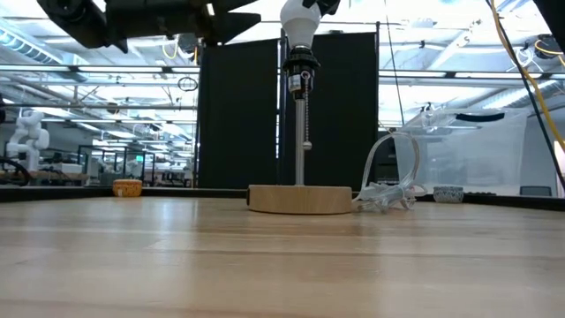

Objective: Screw lightbulb
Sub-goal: Insert the light bulb on the brown lamp

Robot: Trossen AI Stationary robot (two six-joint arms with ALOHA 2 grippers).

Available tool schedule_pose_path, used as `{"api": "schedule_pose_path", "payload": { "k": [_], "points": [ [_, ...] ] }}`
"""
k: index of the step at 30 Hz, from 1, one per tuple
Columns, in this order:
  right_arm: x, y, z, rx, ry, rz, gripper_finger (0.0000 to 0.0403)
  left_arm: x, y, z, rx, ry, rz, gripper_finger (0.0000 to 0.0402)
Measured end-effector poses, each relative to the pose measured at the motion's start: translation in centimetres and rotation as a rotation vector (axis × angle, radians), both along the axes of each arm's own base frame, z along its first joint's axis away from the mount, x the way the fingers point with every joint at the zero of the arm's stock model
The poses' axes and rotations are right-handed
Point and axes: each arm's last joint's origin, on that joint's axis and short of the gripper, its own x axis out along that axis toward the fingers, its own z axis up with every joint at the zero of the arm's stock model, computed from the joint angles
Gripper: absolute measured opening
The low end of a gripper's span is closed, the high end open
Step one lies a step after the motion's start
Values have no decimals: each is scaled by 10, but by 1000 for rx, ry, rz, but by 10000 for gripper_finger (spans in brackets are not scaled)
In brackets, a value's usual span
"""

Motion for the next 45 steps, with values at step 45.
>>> {"api": "schedule_pose_path", "payload": {
  "k": [45],
  "points": [
    [1, 2, 0, -4, -6, -43, 267, 19, 2, 0, 2, 85, 56, 300]
  ]
}}
